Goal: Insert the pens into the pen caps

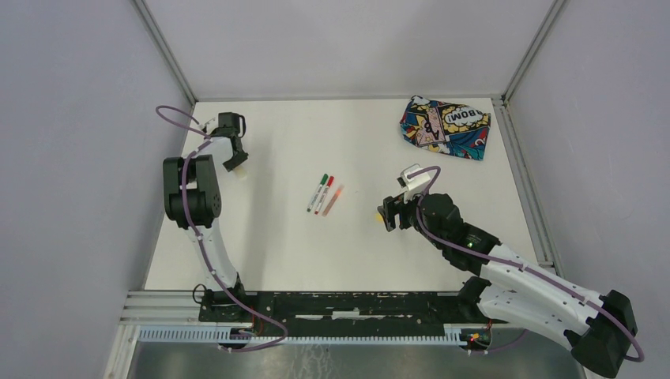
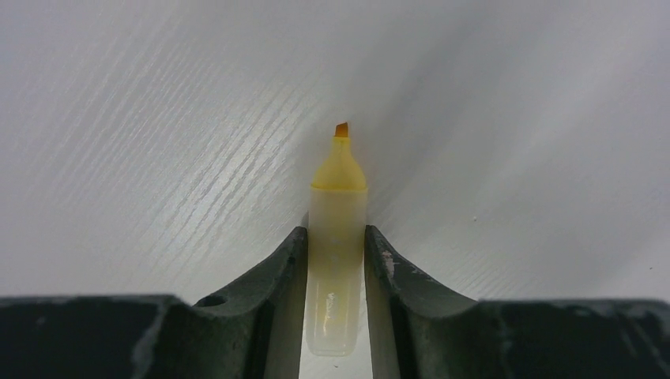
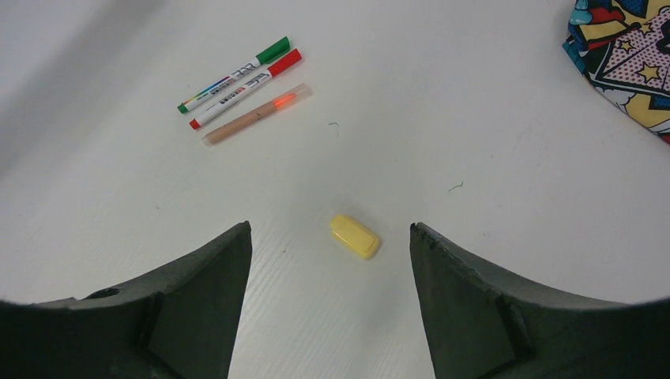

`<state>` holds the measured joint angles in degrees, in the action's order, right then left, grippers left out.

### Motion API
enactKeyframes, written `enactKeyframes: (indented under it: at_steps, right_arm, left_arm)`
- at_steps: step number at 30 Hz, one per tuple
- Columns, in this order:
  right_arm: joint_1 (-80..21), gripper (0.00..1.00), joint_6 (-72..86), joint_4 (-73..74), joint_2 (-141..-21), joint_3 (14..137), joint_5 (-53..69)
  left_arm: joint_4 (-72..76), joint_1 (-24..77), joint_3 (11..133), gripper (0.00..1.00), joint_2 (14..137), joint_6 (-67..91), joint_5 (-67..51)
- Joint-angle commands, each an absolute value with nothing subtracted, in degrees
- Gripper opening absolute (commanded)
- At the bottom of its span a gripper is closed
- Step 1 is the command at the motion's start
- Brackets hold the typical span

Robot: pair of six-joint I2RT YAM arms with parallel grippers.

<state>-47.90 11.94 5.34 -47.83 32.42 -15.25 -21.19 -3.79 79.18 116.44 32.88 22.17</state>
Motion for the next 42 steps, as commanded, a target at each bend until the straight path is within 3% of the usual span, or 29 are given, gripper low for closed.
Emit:
enactKeyframes:
  at_steps: [1, 8, 20, 26, 30, 42]
  right_arm:
    - [-48.0, 0.78, 11.8, 5.3, -47.9, 32.5, -15.9]
    - [-48.0, 0.78, 11.5, 4.2, -49.4, 32.9, -15.1]
    - [-46.9, 0.78, 20.0, -8.0, -51.0, 32.6, -15.3]
    - [-34.7, 0.78, 32.4, -23.5, -52.1, 26.6, 7.8]
    - [-31.0, 0.78, 38.5, -31.2, -54.6, 23.5, 16.6]
    - [-30.9, 0.76, 42.7, -36.8, -57.7, 21.6, 16.6]
  left_arm:
    - [-19.8, -3.9, 78.2, 0.36, 116.4, 32.3, 20.0]
    - [-11.5, -1.0, 69.2, 0.35, 105.6, 30.6, 14.4]
    - [-5.0, 18.4, 62.4, 0.36, 90.4, 29.8, 6.1]
    - [-2.1, 28.6, 60.7, 0.37, 85.7, 32.6, 4.1]
    - [1.6, 34.6, 59.4, 0.37, 83.9, 34.7, 2.7]
    - [13.9, 46.4, 57.5, 0.37, 83.8, 37.6, 0.6]
